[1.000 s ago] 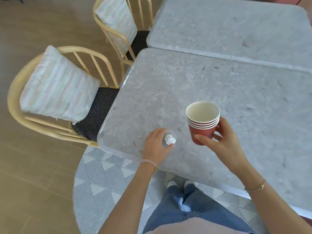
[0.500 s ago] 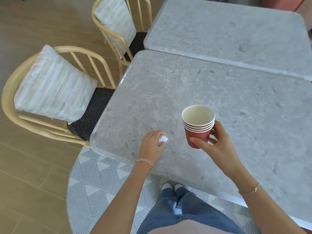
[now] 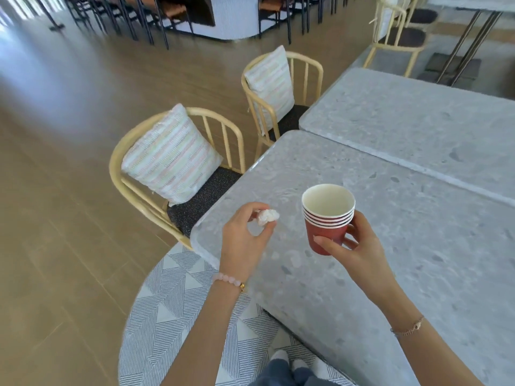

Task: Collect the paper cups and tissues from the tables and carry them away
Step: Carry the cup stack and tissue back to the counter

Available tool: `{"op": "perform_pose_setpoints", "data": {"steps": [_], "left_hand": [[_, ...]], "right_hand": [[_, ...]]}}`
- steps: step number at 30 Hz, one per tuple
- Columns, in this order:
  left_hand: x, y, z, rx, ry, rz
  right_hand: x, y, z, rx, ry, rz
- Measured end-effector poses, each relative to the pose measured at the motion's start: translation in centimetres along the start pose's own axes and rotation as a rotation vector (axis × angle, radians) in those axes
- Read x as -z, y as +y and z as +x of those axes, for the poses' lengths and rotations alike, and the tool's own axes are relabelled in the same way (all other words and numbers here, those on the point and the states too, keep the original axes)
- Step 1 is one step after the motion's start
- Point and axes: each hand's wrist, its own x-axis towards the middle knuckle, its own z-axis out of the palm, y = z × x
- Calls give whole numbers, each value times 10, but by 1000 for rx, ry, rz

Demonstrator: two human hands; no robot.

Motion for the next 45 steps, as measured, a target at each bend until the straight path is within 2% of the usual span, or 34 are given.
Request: {"op": "perform_pose_setpoints", "data": {"steps": [8,18,24,30,36,45], "left_hand": [[53,19,-11,-1,257,79],[141,-8,-31,195,490,106],[210,-51,-17,204,573,145],[314,-101,10,197,673,168],[407,-138,34,206,687,168],[499,-197,83,214,760,198]], "right_hand": [[-39,-20,16,70,-210,44],[-137,-42,32,146,-470,37],[-232,-58,45,151,-578,84],[-355,-93,50,172,-686,137],[-464,-133,53,183,-762,187],[-594,-158,92,207,-864,204]]}}
